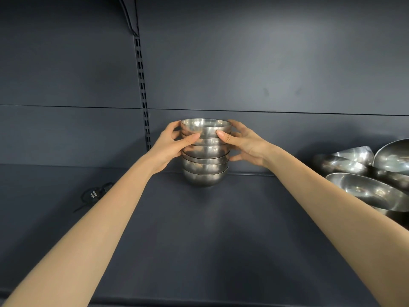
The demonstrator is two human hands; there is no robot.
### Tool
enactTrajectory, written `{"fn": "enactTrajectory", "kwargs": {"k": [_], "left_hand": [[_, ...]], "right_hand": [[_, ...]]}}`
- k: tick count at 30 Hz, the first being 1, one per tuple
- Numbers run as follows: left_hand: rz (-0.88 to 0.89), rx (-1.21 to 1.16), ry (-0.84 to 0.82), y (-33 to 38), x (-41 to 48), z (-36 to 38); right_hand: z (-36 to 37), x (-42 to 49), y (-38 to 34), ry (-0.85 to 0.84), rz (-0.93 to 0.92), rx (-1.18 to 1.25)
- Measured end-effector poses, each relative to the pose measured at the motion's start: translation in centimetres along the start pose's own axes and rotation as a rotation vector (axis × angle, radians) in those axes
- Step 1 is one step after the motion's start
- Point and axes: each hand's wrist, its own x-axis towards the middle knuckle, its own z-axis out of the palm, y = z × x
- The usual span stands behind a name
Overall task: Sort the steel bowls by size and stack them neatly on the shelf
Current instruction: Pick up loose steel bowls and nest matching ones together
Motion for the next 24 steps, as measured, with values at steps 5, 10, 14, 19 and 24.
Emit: {"fn": "enactTrajectory", "kwargs": {"k": [5, 10, 14, 19, 24], "left_hand": [[0.0, 0.019, -0.003, 0.0, -0.1, 0.1], [0.001, 0.061, -0.046, 0.4, -0.4, 0.0], [-0.018, 0.186, -0.065, 1.0, -0.7, -0.4], [-0.002, 0.247, 0.018, 1.6, -0.4, 0.2], [0.009, 0.257, 0.09, 1.2, -0.1, 1.2]], "right_hand": [[-0.1, 0.0, 0.0, -0.004, -0.004, -0.014], [0.2, -0.4, 0.1, 0.007, -0.028, -0.093], [0.1, -1.1, 0.4, -0.037, -0.017, -0.222], [0.3, -1.6, 0.5, 0.016, 0.009, -0.237], [-0.1, -3.4, 0.1, 0.077, -0.018, -0.321]]}}
